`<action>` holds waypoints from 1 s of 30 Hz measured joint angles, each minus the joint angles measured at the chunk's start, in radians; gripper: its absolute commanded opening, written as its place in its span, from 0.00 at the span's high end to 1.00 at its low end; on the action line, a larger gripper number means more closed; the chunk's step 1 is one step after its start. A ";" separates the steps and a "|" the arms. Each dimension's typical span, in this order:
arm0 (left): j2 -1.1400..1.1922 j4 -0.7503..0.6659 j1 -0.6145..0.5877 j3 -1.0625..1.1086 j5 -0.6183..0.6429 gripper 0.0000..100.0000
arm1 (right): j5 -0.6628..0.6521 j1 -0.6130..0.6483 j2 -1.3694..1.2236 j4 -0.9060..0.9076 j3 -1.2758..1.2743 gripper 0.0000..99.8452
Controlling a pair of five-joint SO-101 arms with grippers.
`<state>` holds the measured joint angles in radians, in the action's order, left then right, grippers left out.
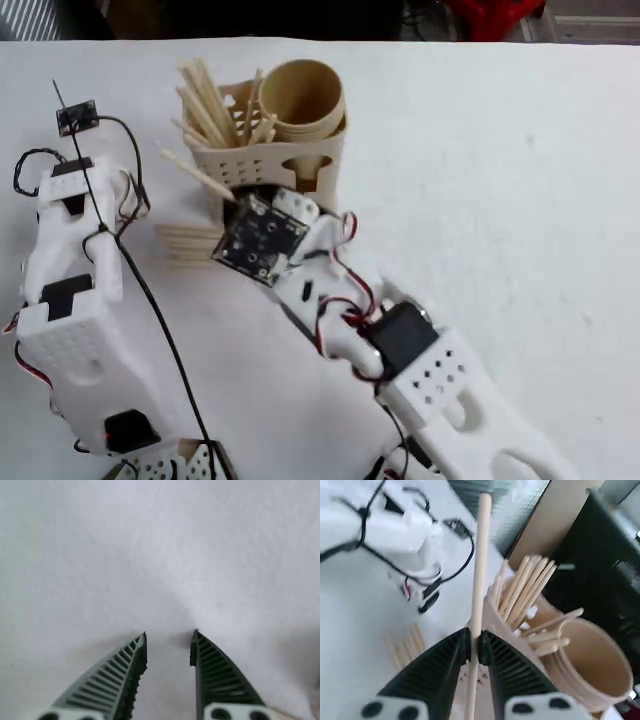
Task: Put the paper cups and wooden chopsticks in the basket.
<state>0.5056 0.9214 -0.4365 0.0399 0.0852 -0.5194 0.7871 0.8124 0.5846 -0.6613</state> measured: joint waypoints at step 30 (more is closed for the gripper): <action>0.000 0.000 0.000 0.000 0.000 0.84 | 0.462 -0.172 -0.898 -0.038 1.145 0.98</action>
<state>0.5056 0.9214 -0.4365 0.0399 0.0852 -0.0575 0.6153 -0.0852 0.5462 0.4833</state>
